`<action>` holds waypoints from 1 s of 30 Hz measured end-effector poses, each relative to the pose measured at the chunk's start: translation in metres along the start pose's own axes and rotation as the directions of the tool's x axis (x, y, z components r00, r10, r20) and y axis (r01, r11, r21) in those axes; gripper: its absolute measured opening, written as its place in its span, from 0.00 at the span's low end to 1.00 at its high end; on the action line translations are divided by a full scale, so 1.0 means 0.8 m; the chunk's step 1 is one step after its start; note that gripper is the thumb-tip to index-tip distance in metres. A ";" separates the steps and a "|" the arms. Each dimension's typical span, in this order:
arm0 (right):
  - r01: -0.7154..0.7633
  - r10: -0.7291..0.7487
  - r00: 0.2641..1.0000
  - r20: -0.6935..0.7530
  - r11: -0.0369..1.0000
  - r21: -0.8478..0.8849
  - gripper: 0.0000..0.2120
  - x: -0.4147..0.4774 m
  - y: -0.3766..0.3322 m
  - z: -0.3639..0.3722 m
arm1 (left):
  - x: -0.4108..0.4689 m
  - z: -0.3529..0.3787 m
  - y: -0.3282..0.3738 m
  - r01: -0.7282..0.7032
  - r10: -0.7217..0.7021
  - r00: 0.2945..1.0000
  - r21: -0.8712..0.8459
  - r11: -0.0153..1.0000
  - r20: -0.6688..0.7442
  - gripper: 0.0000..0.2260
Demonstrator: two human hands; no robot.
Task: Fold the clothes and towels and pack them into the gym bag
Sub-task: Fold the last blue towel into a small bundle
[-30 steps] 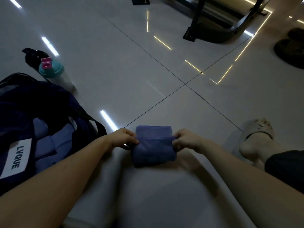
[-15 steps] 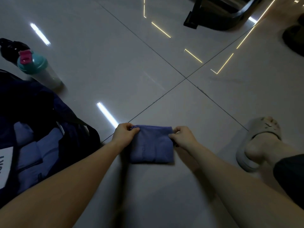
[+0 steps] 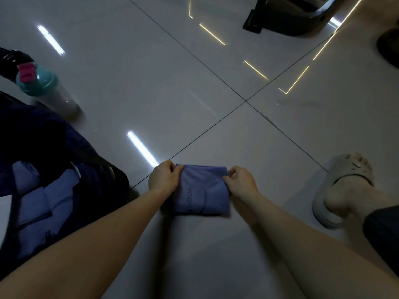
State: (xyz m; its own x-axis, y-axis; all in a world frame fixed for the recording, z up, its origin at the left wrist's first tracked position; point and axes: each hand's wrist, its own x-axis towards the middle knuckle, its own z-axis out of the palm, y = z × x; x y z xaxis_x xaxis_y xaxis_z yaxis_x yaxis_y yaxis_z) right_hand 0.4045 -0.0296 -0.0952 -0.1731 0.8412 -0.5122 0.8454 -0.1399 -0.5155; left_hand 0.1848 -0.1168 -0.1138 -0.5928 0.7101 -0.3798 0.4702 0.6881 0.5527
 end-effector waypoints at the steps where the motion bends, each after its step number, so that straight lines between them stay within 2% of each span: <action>1: 0.012 -0.012 1.000 0.003 1.000 0.004 0.05 0.000 0.001 0.001 | 0.000 0.000 -0.001 -0.012 0.012 1.000 0.015 1.000 0.015 0.16; 3: 0.028 -0.028 1.000 0.005 0.999 -0.033 0.05 -0.004 0.001 0.002 | -0.003 -0.004 -0.001 -0.014 0.014 1.000 0.055 0.998 -0.002 0.15; 5: 0.054 -0.065 0.996 -0.060 0.984 -0.172 0.08 -0.011 0.001 0.002 | -0.013 -0.011 -0.001 -0.035 0.050 0.990 0.115 0.993 -0.129 0.14; 7: 0.153 -0.237 0.946 -0.221 0.928 -0.341 0.12 -0.023 0.001 0.010 | -0.027 -0.008 -0.002 -0.239 0.294 0.919 0.223 0.945 -0.263 0.12; 8: 0.239 -0.376 0.884 -0.279 0.875 -0.422 0.13 -0.031 0.001 0.017 | -0.035 -0.001 -0.003 -0.369 0.440 0.856 0.276 0.888 -0.271 0.13; 10: 0.387 -0.604 0.758 -0.247 0.721 -0.574 0.18 -0.039 0.004 0.040 | -0.045 0.021 -0.007 -0.553 0.623 0.760 0.321 0.769 -0.183 0.18; 11: 0.439 -0.654 0.739 -0.162 0.650 -0.620 0.22 -0.038 0.008 0.051 | -0.047 0.032 -0.012 -0.593 0.662 0.743 0.359 0.721 -0.102 0.21; 13: 0.468 -0.615 0.788 0.011 0.588 -0.659 0.28 -0.036 0.018 0.063 | -0.048 0.048 -0.024 -0.614 0.672 0.738 0.467 0.636 0.055 0.26; 15: 0.471 -0.570 0.817 0.088 0.572 -0.672 0.32 -0.031 0.031 0.066 | -0.045 0.053 -0.036 -0.610 0.649 0.749 0.521 0.597 0.133 0.29; 19: 0.475 -0.544 0.832 0.107 0.600 -0.644 0.35 -0.021 0.044 0.069 | -0.035 0.051 -0.039 -0.612 0.606 0.770 0.499 0.614 0.199 0.31; 26: 0.479 -0.544 0.834 0.093 0.630 -0.611 0.36 -0.017 0.049 0.073 | -0.035 0.053 -0.041 -0.610 0.594 0.781 0.435 0.662 0.190 0.34; 30: 0.480 -0.519 0.845 0.128 0.634 -0.606 0.37 -0.020 0.042 0.067 | -0.036 0.044 -0.030 -0.605 0.544 0.793 0.468 0.644 0.275 0.35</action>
State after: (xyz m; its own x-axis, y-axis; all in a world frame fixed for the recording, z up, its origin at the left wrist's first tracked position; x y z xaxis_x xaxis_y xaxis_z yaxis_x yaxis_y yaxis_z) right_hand 0.4083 -0.0754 -0.1410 -0.6494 0.7168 -0.2538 0.7589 0.6323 -0.1562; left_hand 0.2136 -0.1486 -0.1426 -0.0345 0.9783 -0.2044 0.9675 0.0840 0.2385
